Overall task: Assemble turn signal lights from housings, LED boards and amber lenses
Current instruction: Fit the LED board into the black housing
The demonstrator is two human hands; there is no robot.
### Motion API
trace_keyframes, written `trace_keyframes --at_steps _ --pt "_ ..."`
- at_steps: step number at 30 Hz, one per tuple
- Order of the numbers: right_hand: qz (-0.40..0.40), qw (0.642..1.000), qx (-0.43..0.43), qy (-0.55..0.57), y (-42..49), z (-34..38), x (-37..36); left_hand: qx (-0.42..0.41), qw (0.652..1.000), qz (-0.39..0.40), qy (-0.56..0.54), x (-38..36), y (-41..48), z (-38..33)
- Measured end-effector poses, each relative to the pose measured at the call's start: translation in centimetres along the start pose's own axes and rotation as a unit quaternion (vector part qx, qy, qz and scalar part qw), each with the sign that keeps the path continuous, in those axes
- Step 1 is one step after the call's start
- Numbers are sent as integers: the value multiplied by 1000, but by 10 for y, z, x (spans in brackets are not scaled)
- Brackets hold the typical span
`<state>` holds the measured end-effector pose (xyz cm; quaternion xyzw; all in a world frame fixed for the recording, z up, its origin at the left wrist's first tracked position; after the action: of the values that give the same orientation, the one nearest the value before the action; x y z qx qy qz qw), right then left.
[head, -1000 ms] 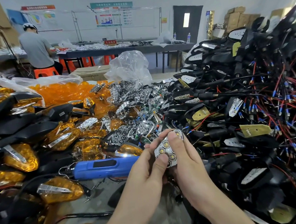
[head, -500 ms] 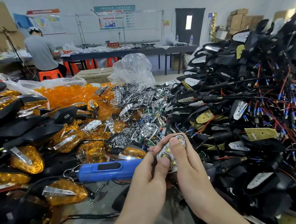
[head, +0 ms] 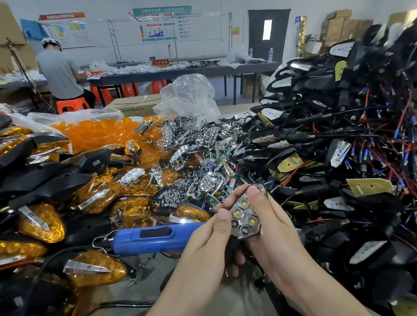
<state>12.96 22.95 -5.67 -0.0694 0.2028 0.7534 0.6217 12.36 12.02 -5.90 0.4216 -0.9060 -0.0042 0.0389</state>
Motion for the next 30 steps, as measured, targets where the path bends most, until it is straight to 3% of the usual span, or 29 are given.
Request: trace_keyframes --at_steps 12,22,30 --pt "34 999 27 -21 -1 4 -6 -51 998 -26 29 -5 0 -9" --pt "-14 993 54 -109 -3 13 -6 -77 996 -23 50 -9 -2 -16" --pt "-8 996 42 -75 -4 11 -3 -98 991 -22 92 -12 0 -12"
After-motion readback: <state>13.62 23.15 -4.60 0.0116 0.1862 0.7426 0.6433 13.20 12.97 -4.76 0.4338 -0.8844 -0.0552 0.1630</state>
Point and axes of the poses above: each hand's wrist, its own y-axis towards the middle knuckle, its own x-axis out of the back of the hand, z = x × y, the point moved 5 cm from there along y, towards the middle knuckle, and after that the axes turned 15 degrees about z, right-handed, at the moved point
